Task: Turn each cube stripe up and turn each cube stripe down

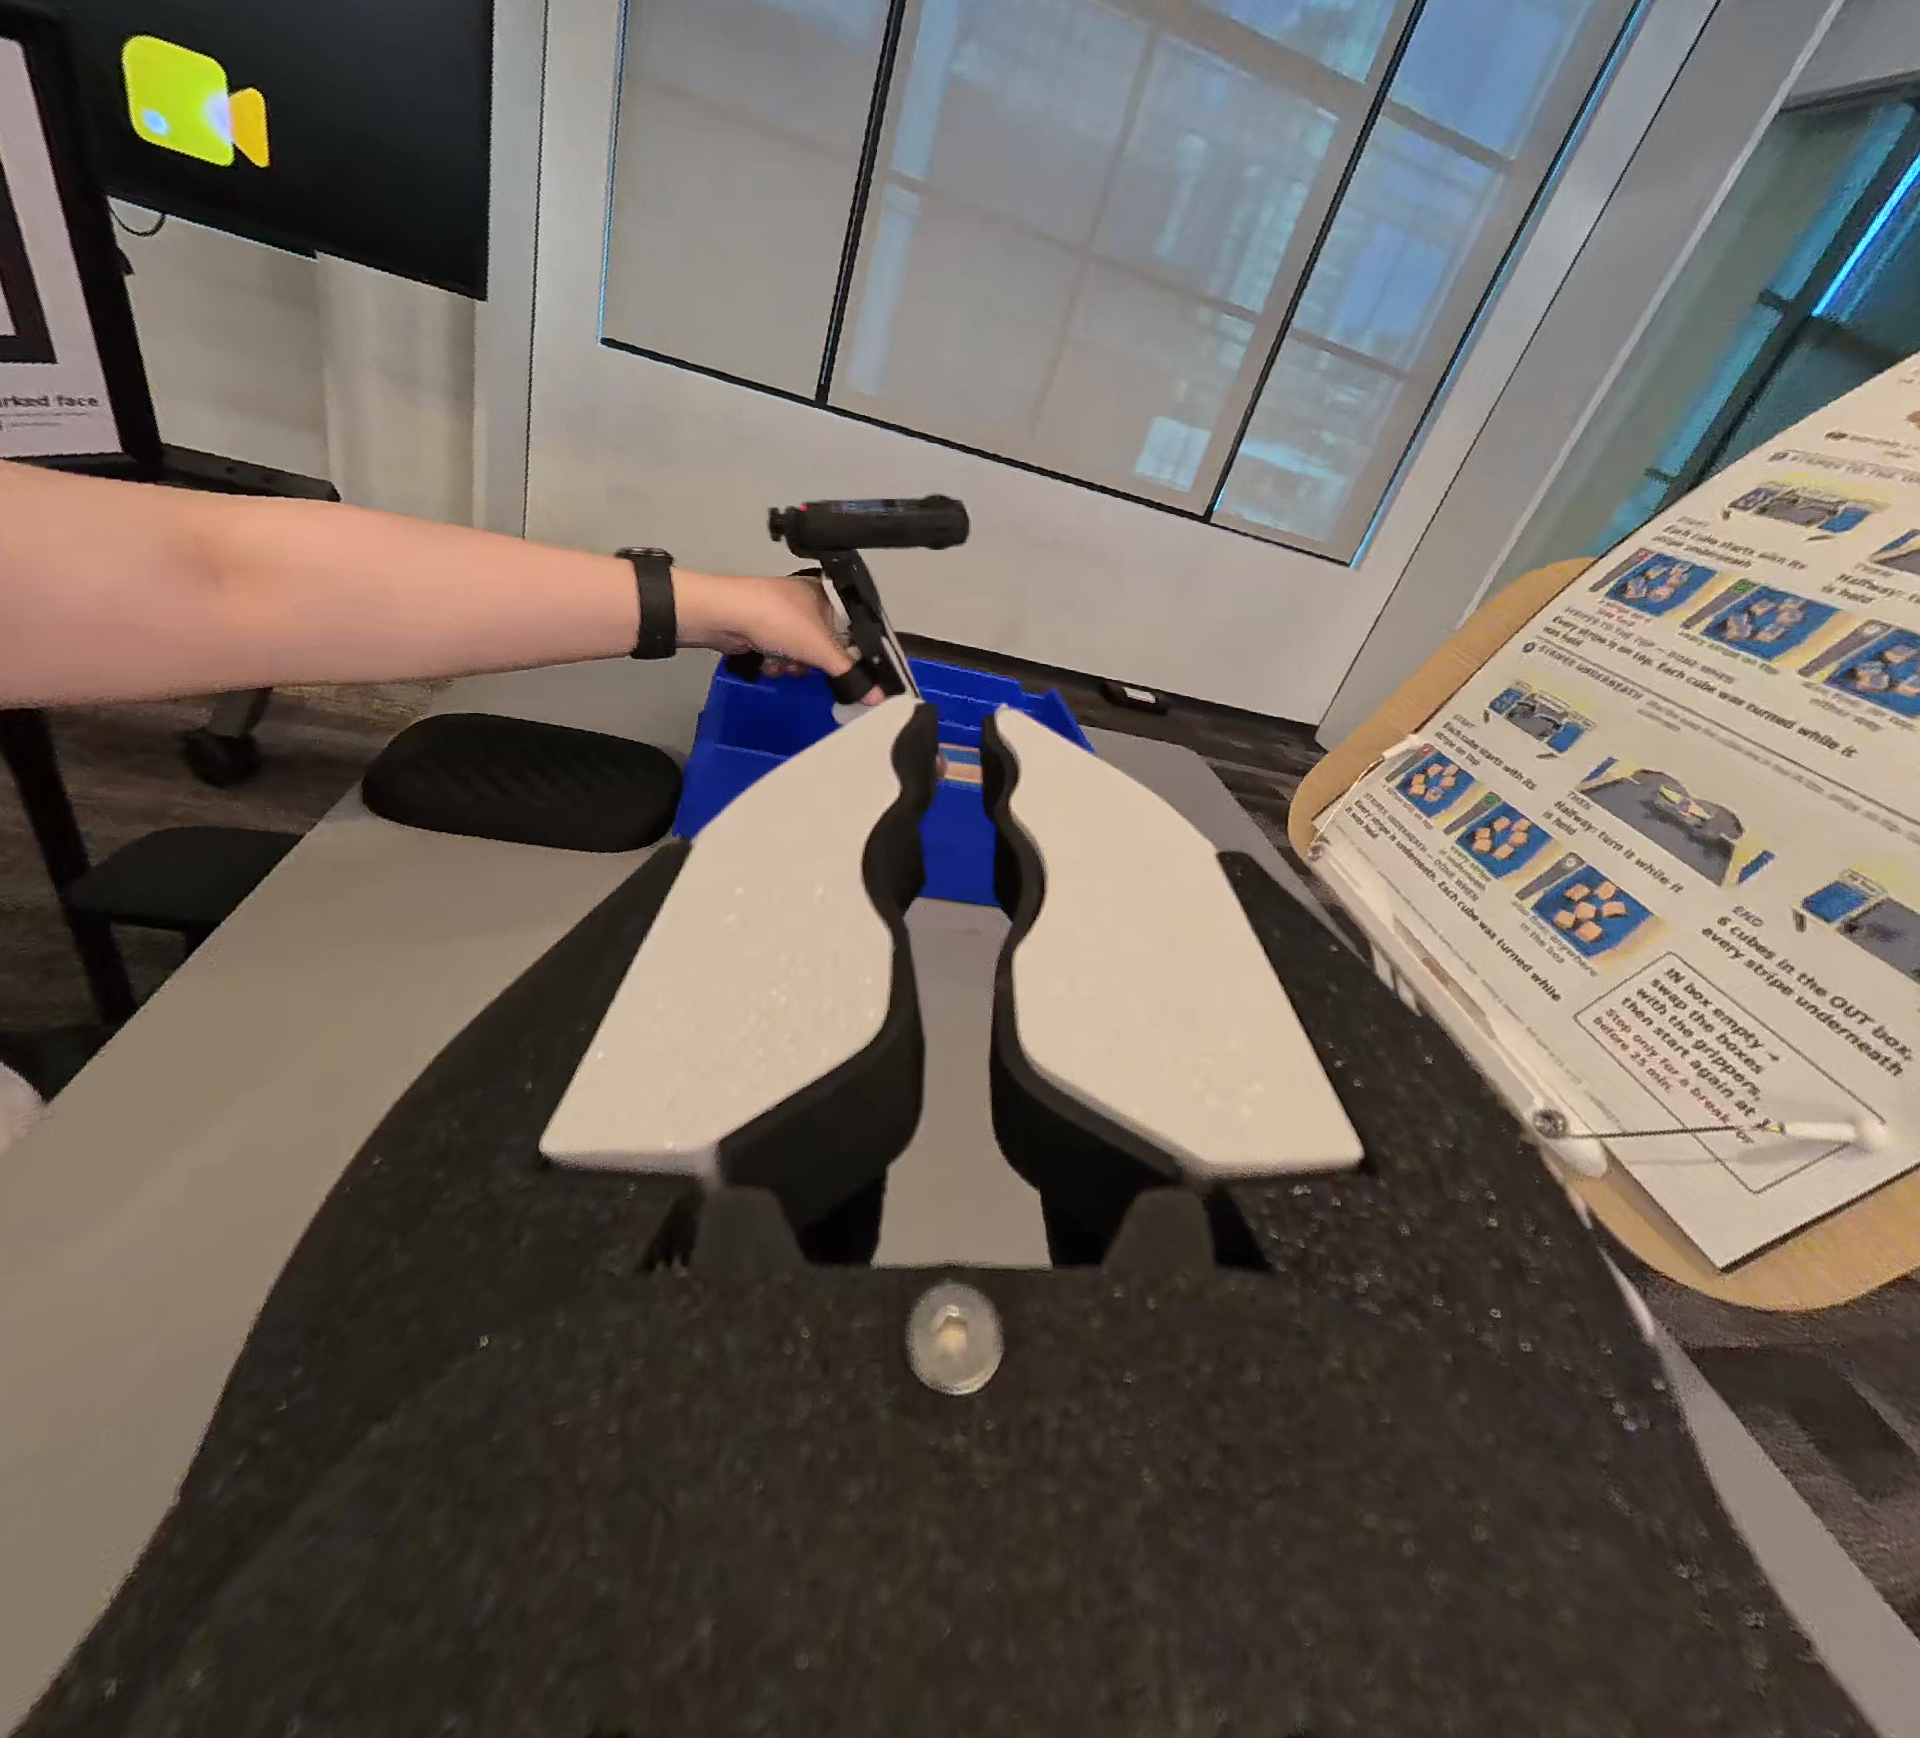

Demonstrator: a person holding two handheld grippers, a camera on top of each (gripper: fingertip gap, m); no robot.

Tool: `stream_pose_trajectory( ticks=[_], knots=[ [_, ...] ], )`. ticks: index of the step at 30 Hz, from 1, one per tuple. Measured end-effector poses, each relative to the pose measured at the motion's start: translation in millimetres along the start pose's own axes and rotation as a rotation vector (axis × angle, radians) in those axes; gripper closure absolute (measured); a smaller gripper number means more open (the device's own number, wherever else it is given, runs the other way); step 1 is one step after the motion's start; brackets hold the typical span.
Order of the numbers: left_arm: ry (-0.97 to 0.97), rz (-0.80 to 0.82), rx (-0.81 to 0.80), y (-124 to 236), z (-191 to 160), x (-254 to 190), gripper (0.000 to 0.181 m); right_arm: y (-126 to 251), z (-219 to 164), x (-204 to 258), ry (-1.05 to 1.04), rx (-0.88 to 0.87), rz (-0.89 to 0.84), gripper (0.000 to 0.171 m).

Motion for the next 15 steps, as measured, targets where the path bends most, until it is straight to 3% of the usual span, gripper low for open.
stream_pose_trajectory(
  ticks=[8,15],
  knots=[
    [0.020,0.162,0.216,-33,-12,23,0.151,0,-11,4,0.054,0.075,0.026,0.158],
    [0.037,0.155,0.324,-39,-10,24,0.149,3,-13,4,0.058,0.088,0.037,0.156]
  ],
)
Point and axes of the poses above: each gripper's, where its closed fingertips meet, y back along the fingers, z out of its top, x = y × z across the jaws, the point moved 2 cm from there along y, back along the fingers, and after that the axes turned 3 degrees about -x, right-handed, at the moved point
